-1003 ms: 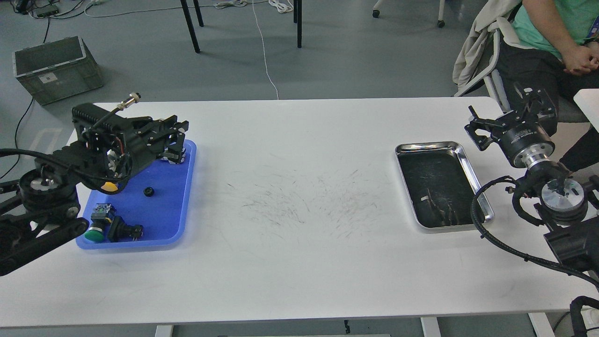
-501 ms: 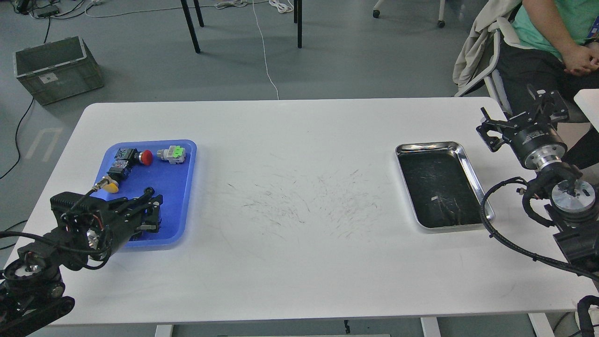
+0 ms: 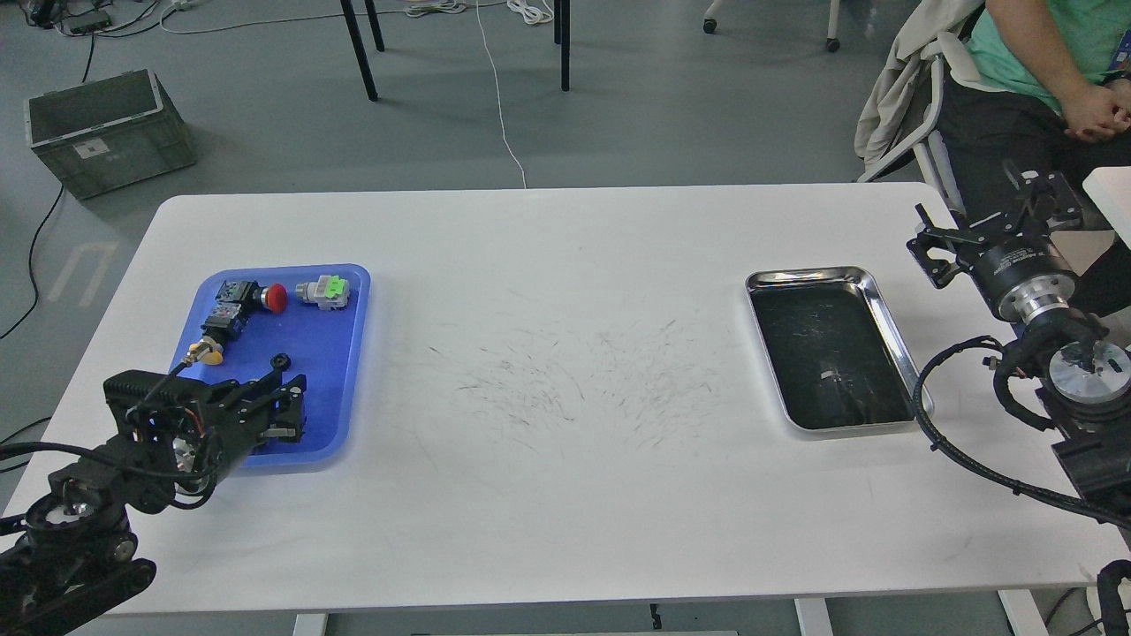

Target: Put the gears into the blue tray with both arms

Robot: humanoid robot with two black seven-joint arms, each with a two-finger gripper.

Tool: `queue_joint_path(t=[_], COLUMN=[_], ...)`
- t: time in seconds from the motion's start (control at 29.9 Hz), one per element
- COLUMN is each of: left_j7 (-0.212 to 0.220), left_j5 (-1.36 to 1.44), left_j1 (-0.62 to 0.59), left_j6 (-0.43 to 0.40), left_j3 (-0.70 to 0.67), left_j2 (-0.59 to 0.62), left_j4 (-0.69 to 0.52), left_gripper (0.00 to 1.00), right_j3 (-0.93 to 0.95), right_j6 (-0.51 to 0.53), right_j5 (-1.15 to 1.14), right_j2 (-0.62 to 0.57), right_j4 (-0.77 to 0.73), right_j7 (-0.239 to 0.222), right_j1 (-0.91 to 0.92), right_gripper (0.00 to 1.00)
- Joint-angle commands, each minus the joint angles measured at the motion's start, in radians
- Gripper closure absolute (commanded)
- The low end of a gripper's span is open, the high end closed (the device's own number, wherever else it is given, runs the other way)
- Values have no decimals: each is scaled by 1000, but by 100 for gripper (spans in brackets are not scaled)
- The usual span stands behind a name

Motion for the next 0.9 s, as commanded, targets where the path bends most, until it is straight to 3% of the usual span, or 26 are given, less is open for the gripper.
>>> queue_joint_path(t=[0.0, 0.23, 0.47, 0.74, 0.87], left_j7=[-2, -7, -8, -17, -59], left_j5=[-5, -7, -117, -995, -1128], left_j1=[-5, -32, -161, -327, -344], left_j6=[3, 3, -6, -12, -23], left_j3=[-24, -142, -291, -349, -494], left_j2=[5, 46, 63, -73, -216], left_j4=[-3, -46, -63, 11, 106], left_gripper=[3, 2, 2, 2, 2], right_j3=[-1, -11, -18, -102, -129], right_j6=[-1, -2, -2, -31, -25], right_j5=[0, 0, 0, -14, -12], right_j2=[2, 8, 14, 16, 44], right_j4=[1, 1, 9, 12, 13], right_j7=[0, 0, -2, -12, -11], right_j1=[-1, -1, 8, 89, 109], right_gripper=[2, 2, 2, 1, 1])
